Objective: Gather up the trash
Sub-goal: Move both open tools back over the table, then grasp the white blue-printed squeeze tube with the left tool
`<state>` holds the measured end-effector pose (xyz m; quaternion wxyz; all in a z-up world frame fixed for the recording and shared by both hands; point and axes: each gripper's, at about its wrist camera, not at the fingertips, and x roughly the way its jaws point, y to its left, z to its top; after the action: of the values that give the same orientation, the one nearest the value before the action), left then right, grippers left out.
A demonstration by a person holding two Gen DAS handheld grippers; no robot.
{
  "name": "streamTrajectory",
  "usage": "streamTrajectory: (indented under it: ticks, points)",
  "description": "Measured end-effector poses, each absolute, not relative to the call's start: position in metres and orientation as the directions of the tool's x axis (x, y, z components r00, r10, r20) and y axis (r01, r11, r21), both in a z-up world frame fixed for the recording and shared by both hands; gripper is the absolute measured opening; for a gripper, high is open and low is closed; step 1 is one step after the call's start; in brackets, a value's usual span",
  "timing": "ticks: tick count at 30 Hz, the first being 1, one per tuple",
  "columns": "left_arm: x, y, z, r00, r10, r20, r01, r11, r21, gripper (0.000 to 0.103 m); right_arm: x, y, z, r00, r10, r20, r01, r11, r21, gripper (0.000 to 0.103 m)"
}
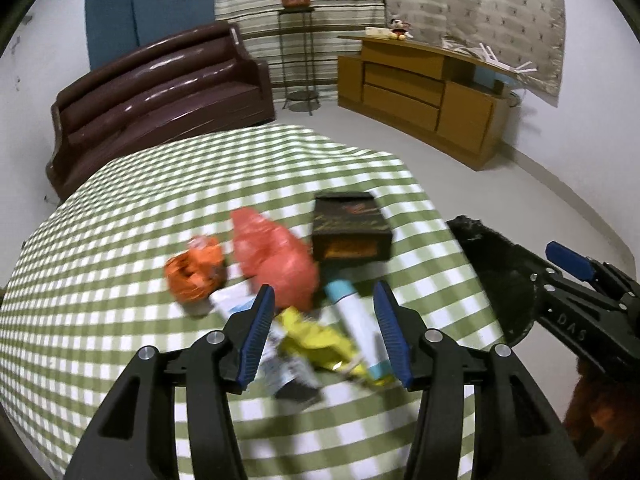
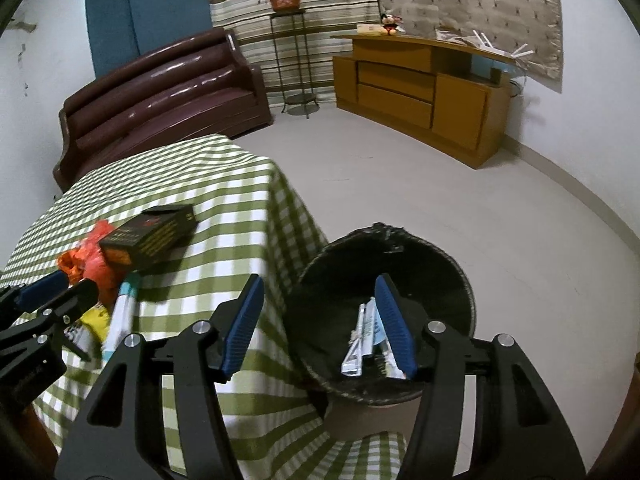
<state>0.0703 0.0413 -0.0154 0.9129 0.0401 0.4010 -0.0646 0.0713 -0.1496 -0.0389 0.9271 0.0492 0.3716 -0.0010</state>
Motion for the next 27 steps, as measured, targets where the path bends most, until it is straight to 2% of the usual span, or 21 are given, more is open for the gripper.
streamTrajectory:
  ticks: [27]
  points:
    - [0.041, 0.098, -0.047, 0.619, -0.001, -0.785, 0.045, 0.998, 0.034, 0.051, 0.048, -0.116, -0.042, 0.712, 0.073, -0.698, -0.033, 0.997, 0.071, 0.057]
